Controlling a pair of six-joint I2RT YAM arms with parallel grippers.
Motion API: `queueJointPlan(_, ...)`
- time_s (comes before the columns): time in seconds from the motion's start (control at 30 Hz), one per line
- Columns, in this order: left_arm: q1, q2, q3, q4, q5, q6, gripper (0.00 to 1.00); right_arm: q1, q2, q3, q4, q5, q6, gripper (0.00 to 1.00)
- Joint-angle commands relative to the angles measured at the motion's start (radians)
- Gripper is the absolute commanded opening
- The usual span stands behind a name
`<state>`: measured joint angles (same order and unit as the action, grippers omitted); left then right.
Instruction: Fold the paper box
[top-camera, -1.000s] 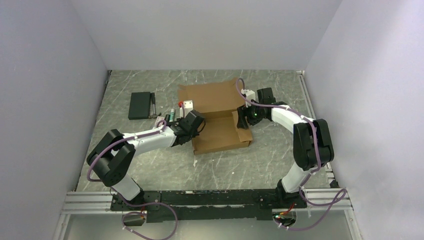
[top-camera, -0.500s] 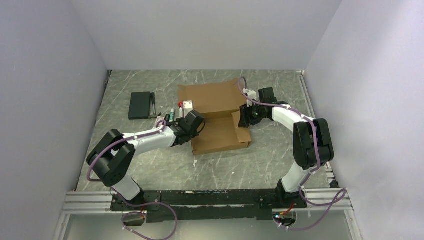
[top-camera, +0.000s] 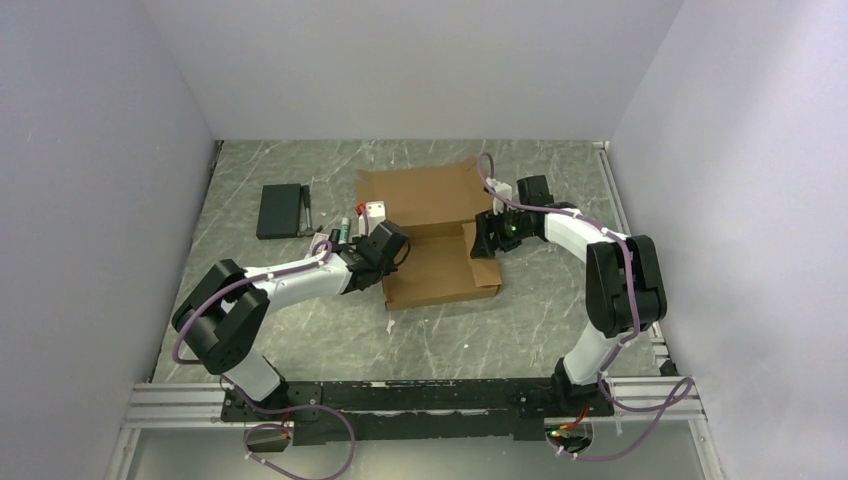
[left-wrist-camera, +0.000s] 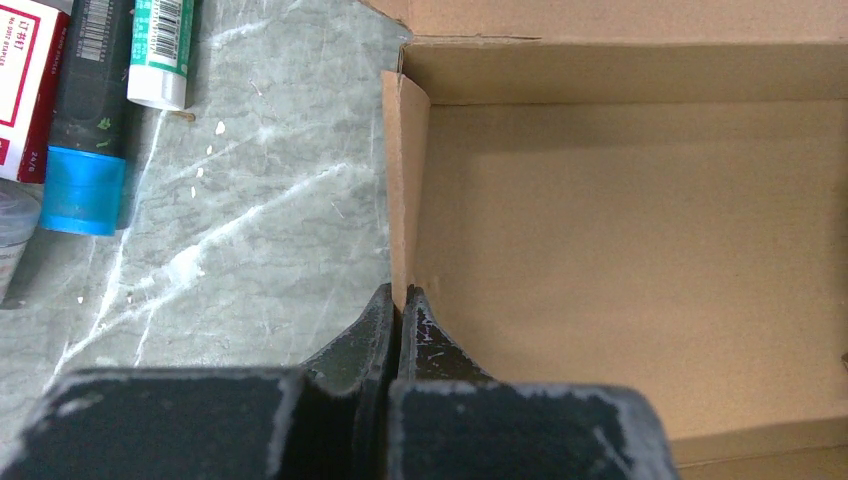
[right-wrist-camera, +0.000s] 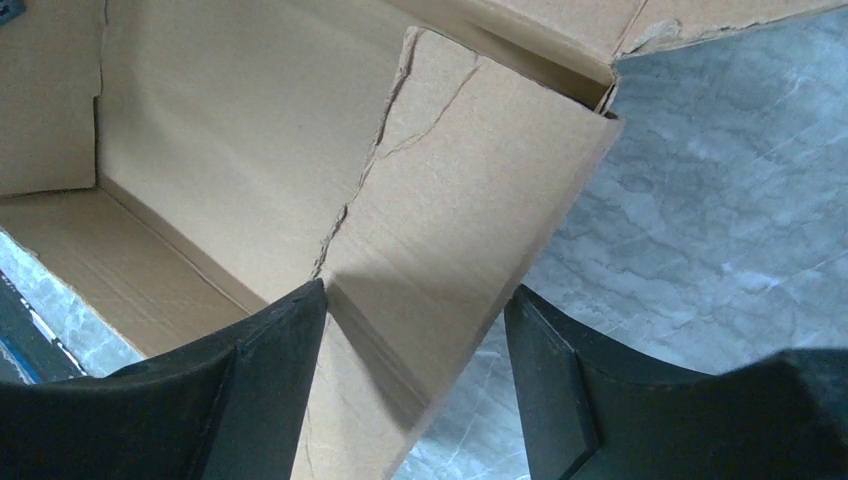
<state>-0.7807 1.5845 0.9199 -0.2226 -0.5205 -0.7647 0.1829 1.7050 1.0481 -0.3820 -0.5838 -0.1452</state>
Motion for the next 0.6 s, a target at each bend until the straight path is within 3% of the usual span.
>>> queueJointPlan(0.0,-0.006,-0.04,0.006,0.025,-0.023,-0.011,0.0,-0.005,0.032,0.034,-0.014,-0.009,0.01,0.67)
queueJointPlan(0.07,-0.006,-0.04,0.007,0.025,-0.023,-0.011,0.0,-0.005,0.042,0.039,-0.02,-0.009,0.007,0.62)
queueJointPlan(0.2,-0.006,-0.04,0.008,0.025,-0.024,-0.012,0.0,0.001,0.031,0.039,-0.025,-0.031,-0.01,0.64)
queueJointPlan(0.57,-0.006,-0.037,0.03,-0.001,-0.01,-0.021,0.0,0.057,-0.014,0.043,-0.045,0.176,-0.107,0.64)
